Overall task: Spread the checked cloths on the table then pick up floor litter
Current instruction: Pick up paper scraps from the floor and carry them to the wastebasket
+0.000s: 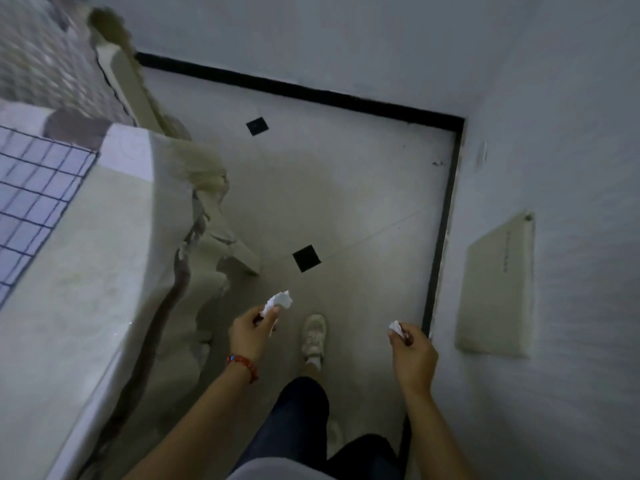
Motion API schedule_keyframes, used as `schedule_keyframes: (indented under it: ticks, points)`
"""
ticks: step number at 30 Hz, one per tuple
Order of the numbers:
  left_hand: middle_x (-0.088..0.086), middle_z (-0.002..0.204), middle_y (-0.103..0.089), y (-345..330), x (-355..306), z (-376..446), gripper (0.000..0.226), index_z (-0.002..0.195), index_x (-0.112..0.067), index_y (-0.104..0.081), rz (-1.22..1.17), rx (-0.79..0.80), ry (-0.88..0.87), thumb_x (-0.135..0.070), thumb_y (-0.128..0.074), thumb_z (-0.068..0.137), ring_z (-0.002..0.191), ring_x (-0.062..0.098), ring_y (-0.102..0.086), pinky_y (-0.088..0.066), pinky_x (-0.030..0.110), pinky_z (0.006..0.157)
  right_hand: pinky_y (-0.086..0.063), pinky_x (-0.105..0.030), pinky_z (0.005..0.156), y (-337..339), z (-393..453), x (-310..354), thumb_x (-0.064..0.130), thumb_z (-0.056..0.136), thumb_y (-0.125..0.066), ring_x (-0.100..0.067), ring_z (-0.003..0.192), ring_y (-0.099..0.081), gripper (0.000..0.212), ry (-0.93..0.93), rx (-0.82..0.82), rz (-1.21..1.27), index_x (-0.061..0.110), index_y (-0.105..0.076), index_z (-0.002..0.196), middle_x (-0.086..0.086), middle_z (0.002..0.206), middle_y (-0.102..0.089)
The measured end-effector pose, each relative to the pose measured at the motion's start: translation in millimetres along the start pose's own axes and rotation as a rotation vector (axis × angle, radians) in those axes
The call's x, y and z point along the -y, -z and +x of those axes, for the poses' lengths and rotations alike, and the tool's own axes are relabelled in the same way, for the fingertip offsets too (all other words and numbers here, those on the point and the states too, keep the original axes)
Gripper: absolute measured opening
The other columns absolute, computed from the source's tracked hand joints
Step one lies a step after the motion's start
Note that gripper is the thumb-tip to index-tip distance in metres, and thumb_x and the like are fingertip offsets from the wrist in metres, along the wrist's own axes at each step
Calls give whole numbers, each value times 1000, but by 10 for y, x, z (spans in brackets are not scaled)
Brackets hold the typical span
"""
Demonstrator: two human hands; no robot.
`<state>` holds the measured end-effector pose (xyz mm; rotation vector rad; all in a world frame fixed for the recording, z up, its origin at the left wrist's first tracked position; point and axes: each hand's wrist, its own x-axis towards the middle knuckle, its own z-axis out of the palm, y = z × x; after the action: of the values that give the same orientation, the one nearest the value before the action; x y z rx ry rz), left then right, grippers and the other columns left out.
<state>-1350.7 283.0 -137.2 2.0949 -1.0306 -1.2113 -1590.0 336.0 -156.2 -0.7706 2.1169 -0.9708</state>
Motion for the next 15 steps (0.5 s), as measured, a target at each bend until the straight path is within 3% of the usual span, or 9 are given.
schedule_keyframes:
  ticks: [3,5,9,15]
  points:
    - [-3,49,-53,30,-295,286,37,49,-11,-51,4,15,32,-22,-62,83,53,13,-51,-38,24,52,-35,-11,51,-16,373,301,12,86,-62,-16,58,-46,18,-1,26,-27,4,-62,70,-6,63,-53]
    - [0,50,-52,49,-529,509,38,49,-11,-49,-1,24,55,-20,-61,85,55,16,-49,-37,25,54,-33,-23,54,-14,644,511,12,87,-61,-15,58,-43,26,-19,45,-27,-3,-58,67,-7,60,-50]
    - [5,53,-52,-8,-1132,966,41,47,-13,-49,-19,48,58,-21,-61,85,56,19,-49,-37,26,57,-26,-21,49,-10,1218,959,13,89,-59,-13,56,-39,30,6,44,-15,-8,-56,68,-8,60,-47]
    - [10,56,-52,-359,-2050,1698,38,51,-8,-50,-45,74,28,-20,-59,87,58,19,-48,-35,26,56,-33,-8,48,18,2178,1478,12,88,-60,-19,62,-48,22,5,59,-4,-4,-62,73,-20,70,-62]
